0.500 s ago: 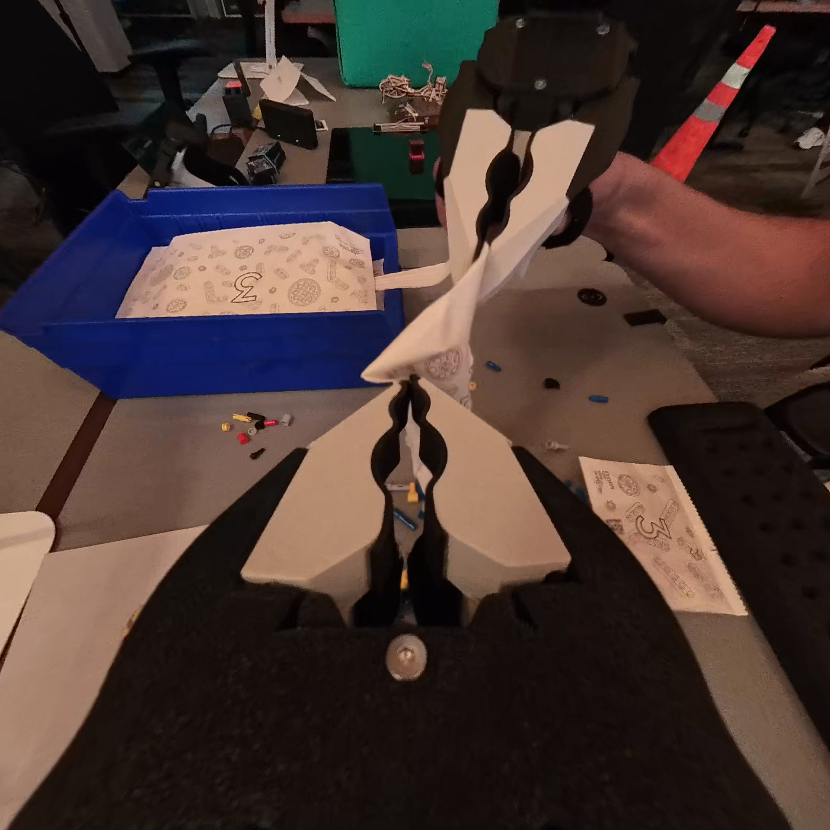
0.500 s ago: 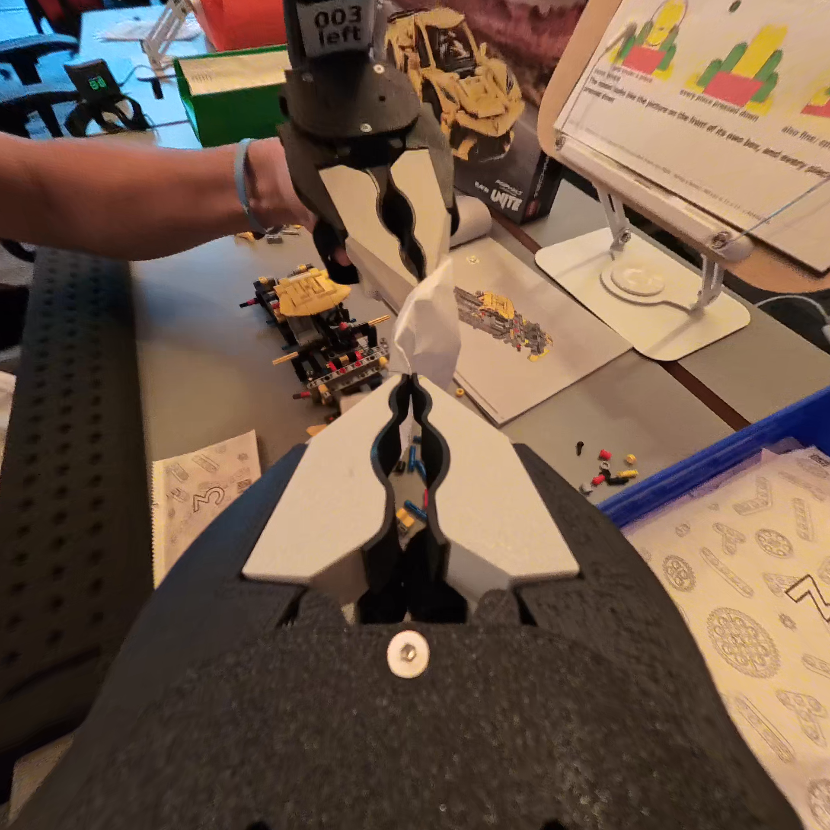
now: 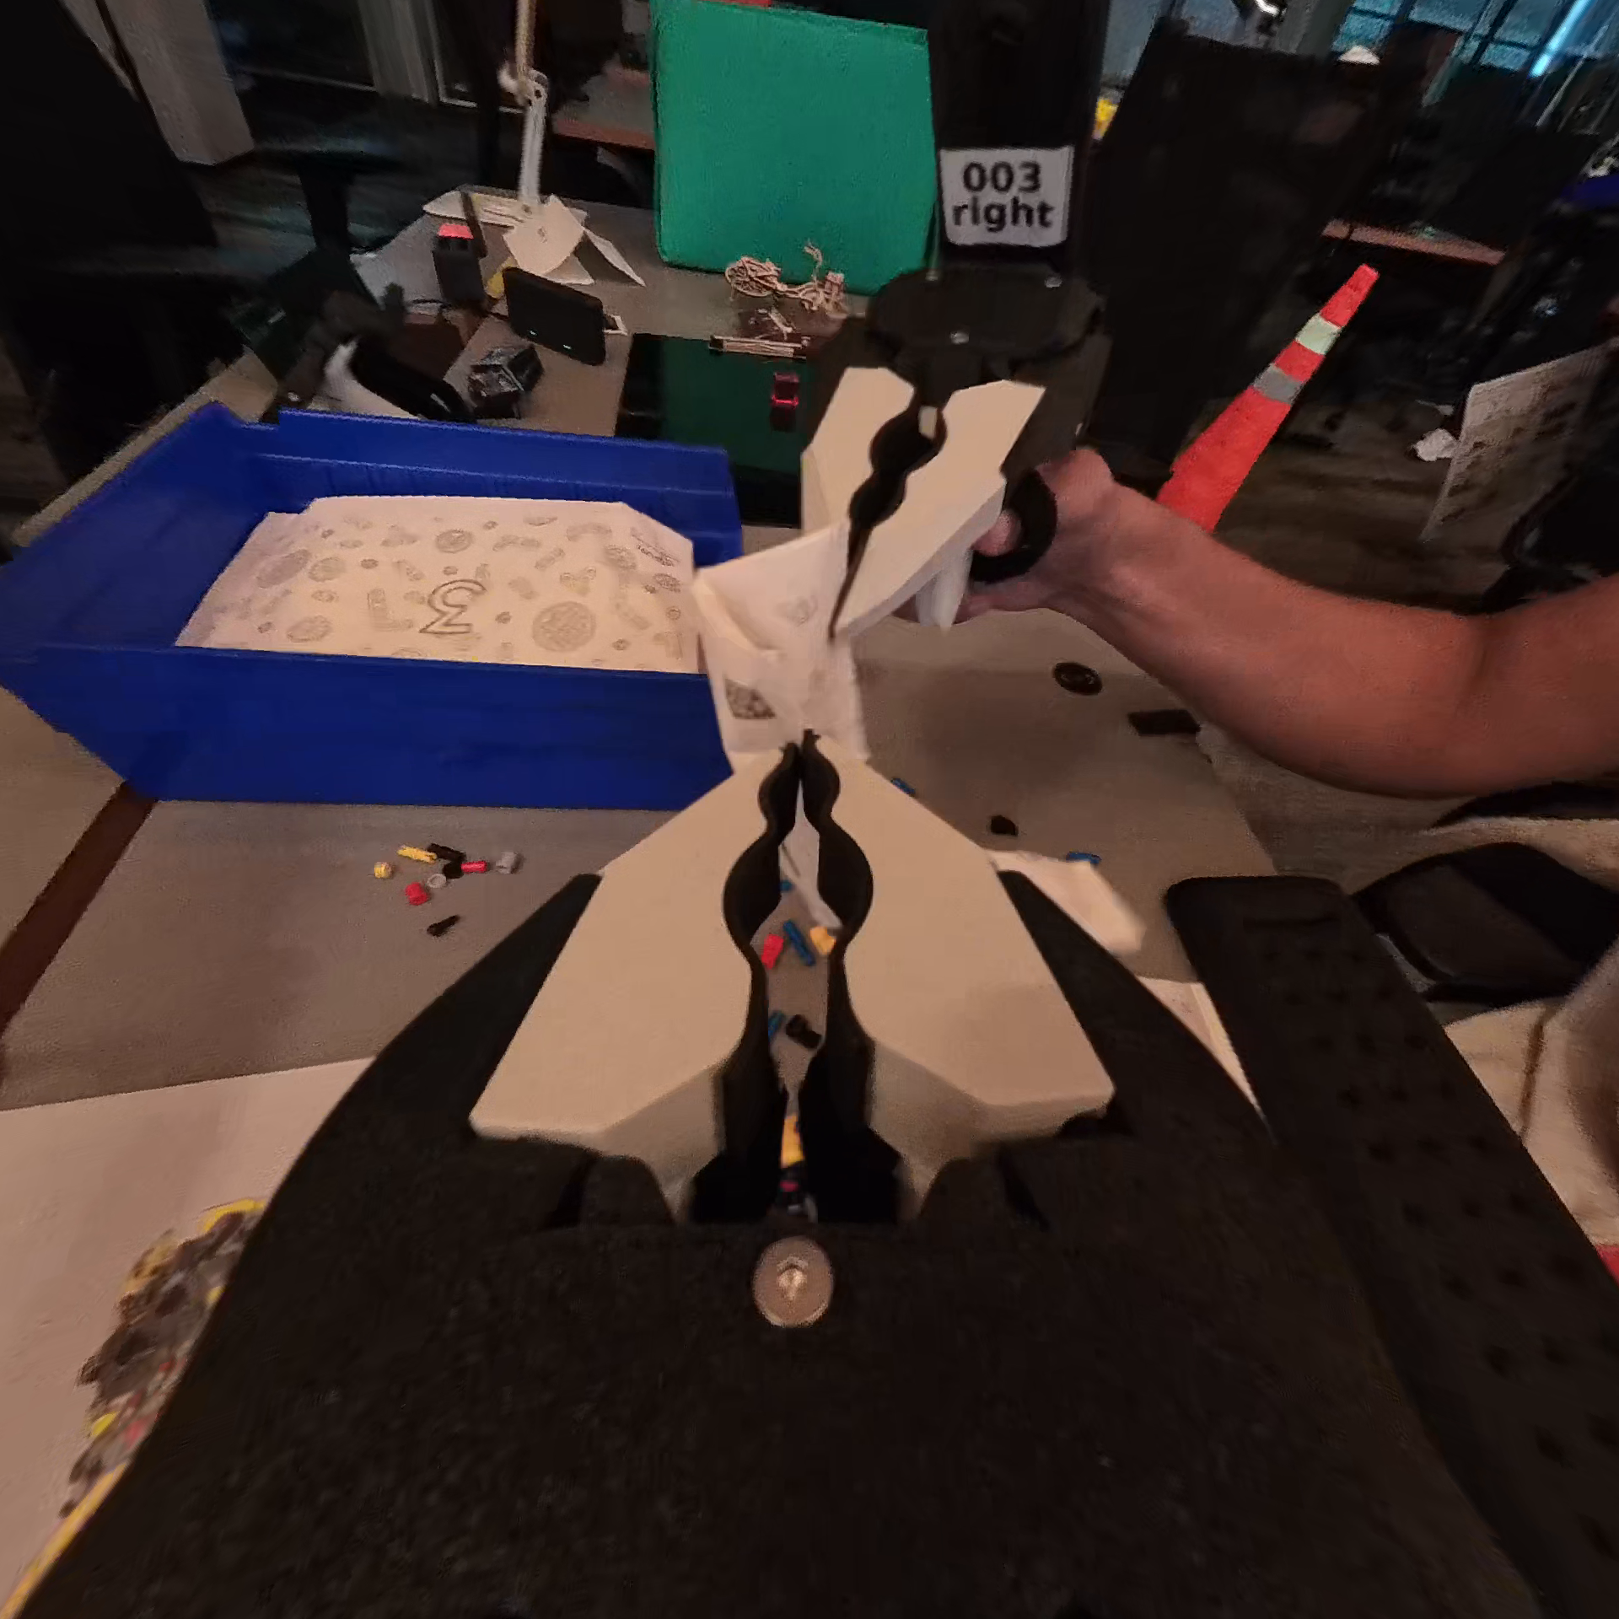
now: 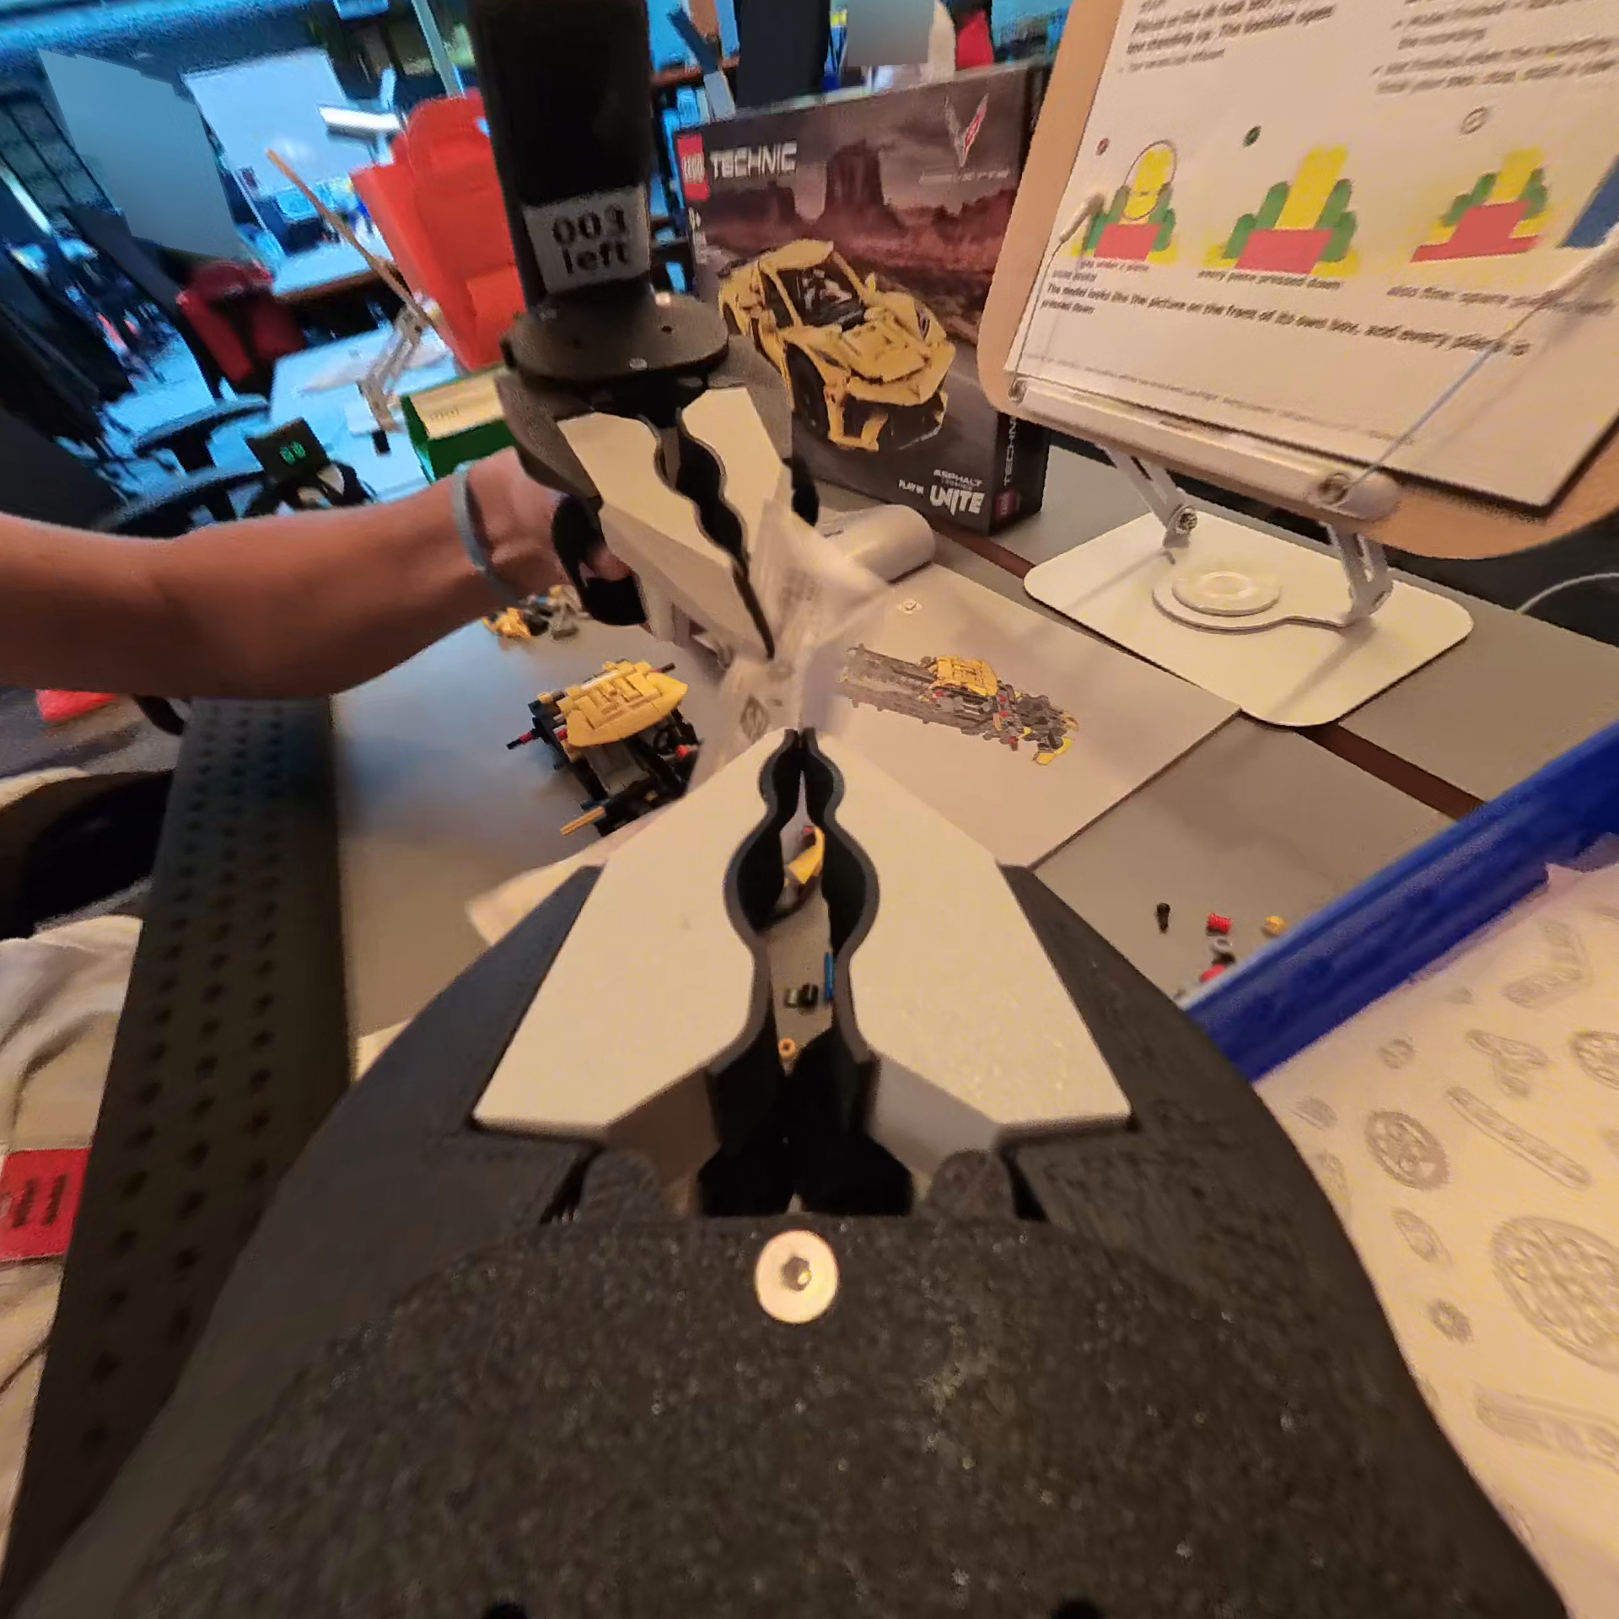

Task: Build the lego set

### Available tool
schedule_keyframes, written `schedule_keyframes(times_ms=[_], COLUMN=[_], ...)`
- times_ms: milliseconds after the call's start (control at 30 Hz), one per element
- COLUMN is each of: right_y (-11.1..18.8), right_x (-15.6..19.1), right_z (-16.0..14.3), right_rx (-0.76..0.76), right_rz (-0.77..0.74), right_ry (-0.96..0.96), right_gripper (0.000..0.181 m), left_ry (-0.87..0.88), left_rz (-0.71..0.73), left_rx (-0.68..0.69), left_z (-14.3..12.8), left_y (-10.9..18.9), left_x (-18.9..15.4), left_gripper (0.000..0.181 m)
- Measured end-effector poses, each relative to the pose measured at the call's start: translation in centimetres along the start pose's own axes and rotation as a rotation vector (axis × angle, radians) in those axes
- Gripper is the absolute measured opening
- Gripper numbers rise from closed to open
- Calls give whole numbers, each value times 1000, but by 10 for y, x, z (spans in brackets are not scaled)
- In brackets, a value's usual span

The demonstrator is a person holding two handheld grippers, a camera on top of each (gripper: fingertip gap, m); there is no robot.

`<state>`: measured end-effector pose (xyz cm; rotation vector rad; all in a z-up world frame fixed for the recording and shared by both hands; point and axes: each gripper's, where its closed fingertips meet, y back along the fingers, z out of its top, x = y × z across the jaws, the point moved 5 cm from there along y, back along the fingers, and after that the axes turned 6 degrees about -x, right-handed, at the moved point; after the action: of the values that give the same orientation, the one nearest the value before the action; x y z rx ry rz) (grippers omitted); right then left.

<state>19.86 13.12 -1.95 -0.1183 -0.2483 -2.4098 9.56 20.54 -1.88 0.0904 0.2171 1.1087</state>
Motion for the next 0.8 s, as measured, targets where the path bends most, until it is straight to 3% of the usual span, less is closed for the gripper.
schedule_keyframes(times_ms=[67, 133, 167, 300, 433, 567, 800], right_y=[-12, -5, 1, 16, 10, 1, -16], right_x=[-1, -13, -15, -1, 26, 38, 37], right_z=[-1, 5, 7, 11, 23, 32, 37], right_rx=[19, -12, -21, 6, -7, 48, 155], right_rz=[-50, -150, -177, -232, -334, -480, -566], right_ry=[17, 12, 42, 158, 314, 491, 667], right_gripper=[0, 0, 7, 60, 81, 81, 78], left_ry=[61, 228, 305, 456, 579, 661, 743], left_rz=[-22, -12, -7, -52, -156, -204, -296], left_rx=[13, -6, -34, -144, -217, -238, -270], left_z=[-1, 3, 7, 18, 20, 16, 20], left_y=[-8, -4, 2, 27, 36, 35, 28], left_x=[-4, 3, 7, 11, 4, -1, -20], left_gripper=[0, 0, 0, 0, 0, 0, 0])
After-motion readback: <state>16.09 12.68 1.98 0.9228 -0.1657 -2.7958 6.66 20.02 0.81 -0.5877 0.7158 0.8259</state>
